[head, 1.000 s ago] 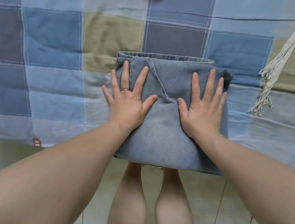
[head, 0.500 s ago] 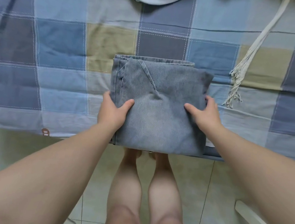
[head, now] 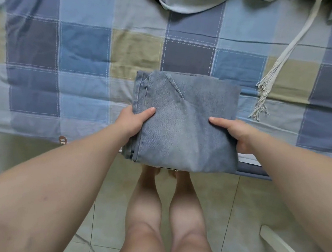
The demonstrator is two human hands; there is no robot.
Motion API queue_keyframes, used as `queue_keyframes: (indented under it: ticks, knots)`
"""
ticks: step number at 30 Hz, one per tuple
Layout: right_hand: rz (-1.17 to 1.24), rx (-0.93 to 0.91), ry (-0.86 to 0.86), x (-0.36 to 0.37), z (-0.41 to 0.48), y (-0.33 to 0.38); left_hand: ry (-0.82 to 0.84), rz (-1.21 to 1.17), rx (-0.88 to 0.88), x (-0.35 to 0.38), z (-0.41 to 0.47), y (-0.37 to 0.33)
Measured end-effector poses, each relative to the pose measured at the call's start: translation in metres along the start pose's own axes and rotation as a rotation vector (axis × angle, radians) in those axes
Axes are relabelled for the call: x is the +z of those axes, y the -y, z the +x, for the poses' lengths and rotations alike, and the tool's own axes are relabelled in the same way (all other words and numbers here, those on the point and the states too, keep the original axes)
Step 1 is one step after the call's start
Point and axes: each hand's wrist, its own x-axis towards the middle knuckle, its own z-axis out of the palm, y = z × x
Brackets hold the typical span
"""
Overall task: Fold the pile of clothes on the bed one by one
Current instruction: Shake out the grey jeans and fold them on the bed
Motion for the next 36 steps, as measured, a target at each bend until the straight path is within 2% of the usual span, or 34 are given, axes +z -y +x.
queue_keyframes:
  ticks: [4,9,15,21,27,36]
  knots:
    - [-0.070,0.070,0.063,0.005,-0.034,0.013,0.049,-0.056,-0.057,-0.014,-0.031,-0.007]
    - [-0.131,0.032,0.062,0.030,-0.075,0.031,0.040,-0.136,-0.083,-0.043,-0.073,-0.013]
    - [-0.158,-0.057,0.041,0.094,-0.101,0.062,-0.032,-0.178,-0.012,-0.107,-0.087,-0.027]
    - [-0.154,-0.115,0.026,0.202,-0.097,0.102,-0.145,-0.151,0.094,-0.210,-0.063,-0.032]
    - [-0.144,-0.148,0.024,0.349,-0.066,0.132,-0.171,-0.139,0.151,-0.352,-0.017,-0.017]
    - [-0.077,-0.141,0.067,0.552,-0.017,0.135,-0.176,-0.086,0.165,-0.552,0.047,0.023]
